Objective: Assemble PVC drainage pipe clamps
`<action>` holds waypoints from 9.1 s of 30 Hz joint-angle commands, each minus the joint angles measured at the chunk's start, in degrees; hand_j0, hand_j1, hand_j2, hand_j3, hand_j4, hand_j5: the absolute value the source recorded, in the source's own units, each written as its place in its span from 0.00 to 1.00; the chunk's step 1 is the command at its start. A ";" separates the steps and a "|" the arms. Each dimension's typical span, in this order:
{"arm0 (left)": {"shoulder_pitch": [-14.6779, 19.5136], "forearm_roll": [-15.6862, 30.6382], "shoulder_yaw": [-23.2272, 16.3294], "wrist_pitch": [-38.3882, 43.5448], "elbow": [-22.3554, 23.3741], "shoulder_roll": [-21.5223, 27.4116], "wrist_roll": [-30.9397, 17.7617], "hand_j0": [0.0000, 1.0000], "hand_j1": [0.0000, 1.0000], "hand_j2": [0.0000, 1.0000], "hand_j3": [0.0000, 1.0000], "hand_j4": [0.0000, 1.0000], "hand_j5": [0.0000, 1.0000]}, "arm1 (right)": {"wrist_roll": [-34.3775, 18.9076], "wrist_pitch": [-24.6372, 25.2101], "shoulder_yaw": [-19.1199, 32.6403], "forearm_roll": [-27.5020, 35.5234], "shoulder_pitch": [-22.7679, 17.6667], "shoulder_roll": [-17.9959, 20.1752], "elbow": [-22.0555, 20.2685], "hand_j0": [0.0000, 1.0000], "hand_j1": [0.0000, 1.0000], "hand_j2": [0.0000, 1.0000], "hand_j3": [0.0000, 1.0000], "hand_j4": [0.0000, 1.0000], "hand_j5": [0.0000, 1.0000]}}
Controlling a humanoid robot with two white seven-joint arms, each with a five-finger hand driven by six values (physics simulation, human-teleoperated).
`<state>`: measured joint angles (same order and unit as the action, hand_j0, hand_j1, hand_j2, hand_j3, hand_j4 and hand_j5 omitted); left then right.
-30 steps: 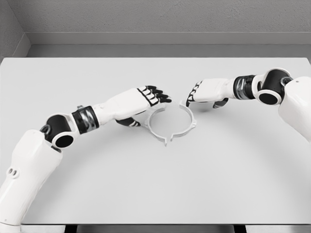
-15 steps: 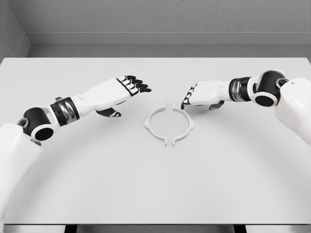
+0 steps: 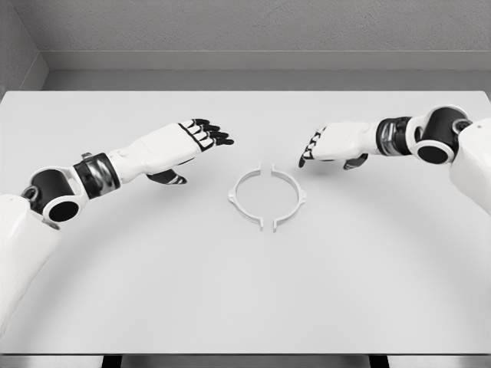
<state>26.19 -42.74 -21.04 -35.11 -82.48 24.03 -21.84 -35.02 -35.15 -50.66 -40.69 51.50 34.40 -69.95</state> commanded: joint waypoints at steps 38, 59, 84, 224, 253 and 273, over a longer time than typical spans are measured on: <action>0.26 0.81 0.74 0.11 -0.05 2.43 0.22 1.00 1.00 1.00 1.00 1.00 1.00 | 0.02 0.15 4.43 5.98 -15.12 13.24 -27.69 0.84 0.84 0.84 0.84 0.84 0.84; -0.35 1.69 1.26 0.11 -0.14 2.43 0.13 1.00 1.00 1.00 1.00 1.00 1.00 | 0.02 0.15 4.52 7.47 -16.00 12.27 -26.20 0.84 0.84 0.84 0.84 0.84 0.84; 0.26 2.13 1.18 0.11 1.71 1.99 0.22 1.00 1.00 1.00 1.00 1.00 1.00 | 0.02 0.15 4.60 7.38 -15.03 9.28 -16.62 0.84 0.84 0.84 0.84 0.84 0.84; 4.13 4.95 -1.90 0.11 13.40 -4.43 0.13 1.00 1.00 1.00 1.00 1.00 1.00 | 0.02 0.15 6.89 3.87 -4.31 -3.20 2.98 0.84 0.84 0.84 0.84 0.84 0.84; 5.27 15.23 -0.32 0.11 12.69 12.89 0.22 1.00 1.00 1.00 1.00 1.00 1.00 | 0.02 0.15 5.31 2.55 -4.22 -5.13 1.57 0.84 0.84 0.84 0.84 0.84 0.84; 5.36 15.23 -0.23 0.11 12.78 13.41 0.22 1.00 1.00 1.00 1.00 1.00 1.00 | 0.02 0.15 5.31 2.72 -2.73 -4.87 2.28 0.84 0.84 0.84 0.84 0.84 0.84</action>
<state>31.55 -27.90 -21.31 -35.11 -69.76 37.22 -21.66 -35.02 -35.12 -45.46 -38.26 48.87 29.34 -67.85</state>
